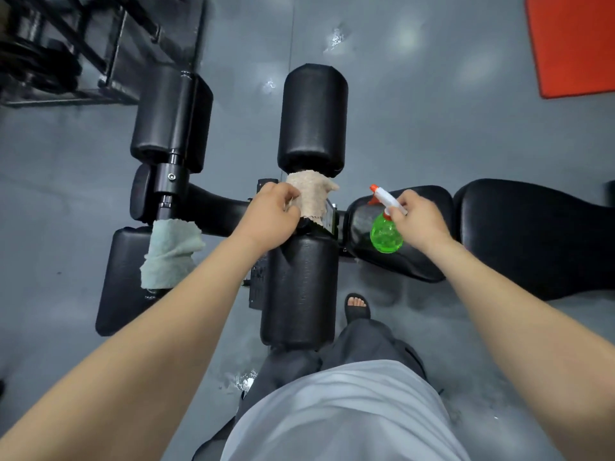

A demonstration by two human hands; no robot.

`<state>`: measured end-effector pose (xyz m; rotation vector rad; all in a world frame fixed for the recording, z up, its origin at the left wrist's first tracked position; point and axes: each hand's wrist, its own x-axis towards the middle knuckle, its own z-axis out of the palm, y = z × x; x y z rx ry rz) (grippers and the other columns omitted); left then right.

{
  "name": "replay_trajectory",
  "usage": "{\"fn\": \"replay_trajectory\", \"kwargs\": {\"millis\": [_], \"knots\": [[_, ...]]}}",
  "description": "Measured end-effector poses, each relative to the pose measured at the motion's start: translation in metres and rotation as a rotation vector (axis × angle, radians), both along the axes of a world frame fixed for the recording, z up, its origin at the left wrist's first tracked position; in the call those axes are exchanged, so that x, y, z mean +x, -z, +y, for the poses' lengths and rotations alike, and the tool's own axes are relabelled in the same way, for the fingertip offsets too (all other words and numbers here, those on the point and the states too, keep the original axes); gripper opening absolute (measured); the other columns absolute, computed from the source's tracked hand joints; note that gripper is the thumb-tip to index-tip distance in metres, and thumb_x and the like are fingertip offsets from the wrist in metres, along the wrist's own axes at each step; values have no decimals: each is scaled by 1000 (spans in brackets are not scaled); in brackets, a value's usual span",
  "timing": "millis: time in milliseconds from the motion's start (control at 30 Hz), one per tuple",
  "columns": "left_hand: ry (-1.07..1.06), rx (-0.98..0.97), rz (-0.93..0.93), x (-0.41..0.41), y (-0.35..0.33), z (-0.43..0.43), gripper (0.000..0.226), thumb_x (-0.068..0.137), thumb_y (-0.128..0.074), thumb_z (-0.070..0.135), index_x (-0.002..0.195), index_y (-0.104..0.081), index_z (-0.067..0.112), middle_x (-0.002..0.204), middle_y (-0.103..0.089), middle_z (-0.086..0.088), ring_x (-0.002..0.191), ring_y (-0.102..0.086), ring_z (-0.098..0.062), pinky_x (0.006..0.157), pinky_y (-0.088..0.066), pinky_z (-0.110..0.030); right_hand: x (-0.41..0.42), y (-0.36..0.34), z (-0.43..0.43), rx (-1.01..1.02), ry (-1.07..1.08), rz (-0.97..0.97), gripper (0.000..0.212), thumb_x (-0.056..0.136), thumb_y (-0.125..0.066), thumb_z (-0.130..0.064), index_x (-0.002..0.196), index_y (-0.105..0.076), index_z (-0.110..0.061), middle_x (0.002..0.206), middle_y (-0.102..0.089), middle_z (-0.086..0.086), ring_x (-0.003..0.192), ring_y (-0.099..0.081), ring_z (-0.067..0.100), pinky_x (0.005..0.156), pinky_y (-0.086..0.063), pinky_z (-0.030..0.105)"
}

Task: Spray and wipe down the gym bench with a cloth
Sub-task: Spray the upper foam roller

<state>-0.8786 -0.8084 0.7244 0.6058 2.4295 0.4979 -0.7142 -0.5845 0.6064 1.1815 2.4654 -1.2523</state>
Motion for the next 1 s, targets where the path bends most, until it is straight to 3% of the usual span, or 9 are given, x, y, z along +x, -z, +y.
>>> {"fn": "replay_trajectory", "kwargs": {"millis": [200, 300, 400, 533, 633, 700, 767, 900, 1000], "knots": [[-83, 117, 22, -1, -16, -1, 27, 97, -53, 18, 123, -62, 21, 125, -55, 5, 116, -55, -12, 100, -44, -26, -10, -77, 21, 129, -56, 279, 20, 97, -62, -32, 88, -61, -14, 77, -60, -7, 77, -54, 21, 65, -32, 31], [-93, 188, -1, -6, -29, -2, 21, 95, -58, 23, 116, -63, 27, 119, -58, 12, 112, -57, -7, 103, -48, -31, -34, -130, 16, 121, -62, 435, 20, 97, -63, -25, 85, -58, -9, 67, -59, -18, 68, -52, 2, 59, -33, 14], [-88, 248, -36, -10, -40, -2, 40, 89, -71, 42, 125, -59, 30, 123, -58, 13, 112, -57, -3, 105, -48, -34, -67, -173, 2, 91, -88, 537, 21, 97, -63, -22, 83, -56, -10, 63, -57, -31, 62, -49, -7, 58, -33, 9], [-100, 258, -146, -14, -65, -12, 91, 71, -85, 58, 145, -41, 28, 134, -54, 13, 118, -55, 1, 104, -45, -21, -115, -198, -22, -11, -77, 611, 28, 97, -64, -33, 75, -54, -18, 60, -47, -11, 56, -43, -1, 55, -33, 14], [-155, 217, -52, -16, -76, -28, 78, 71, -89, 50, 131, -45, 29, 102, -58, 25, 89, -53, 19, 74, -39, 2, -143, -204, -46, -123, -73, 647, 30, 97, -62, -34, 72, -52, -20, 63, -46, -10, 55, -40, 0, 55, -33, 17], [-249, 216, 2, -16, -81, -41, 74, 69, -89, 52, 127, -49, 28, 99, -62, 23, 87, -57, 13, 69, -40, -3, -157, -204, -61, -210, -78, 673, 32, 96, -63, -39, 76, -54, -16, 66, -50, -7, 59, -44, 1, 60, -39, 21], [-321, 229, 13, -16, -81, -54, 72, 68, -89, 54, 125, -52, 26, 103, -66, 17, 92, -62, 2, 73, -44, -13, -168, -202, -76, -364, -122, 672, 32, 93, -64, -46, 85, -59, -15, 76, -61, -3, 71, -55, 8, 75, -51, 40], [-391, 268, -1, -16, -83, -74, 78, 68, -90, 50, 127, -46, 23, 112, -64, 12, 99, -62, -2, 83, -48, -21, -185, -206, -111, -524, -354, 577, 12, 93, -67, -43, 101, -64, -35, 96, -64, -18, 96, -62, 7, 99, -51, 34], [-404, 260, -48, -23, -84, -84, 80, 67, -91, 52, 127, -45, 23, 113, -66, 11, 103, -63, -4, 86, -51, -24, -197, -215, -129, -631, -421, 524, 18, 95, -64, -35, 100, -57, -19, 100, -75, 5, 102, -70, 22, 103, -50, 52]]}}
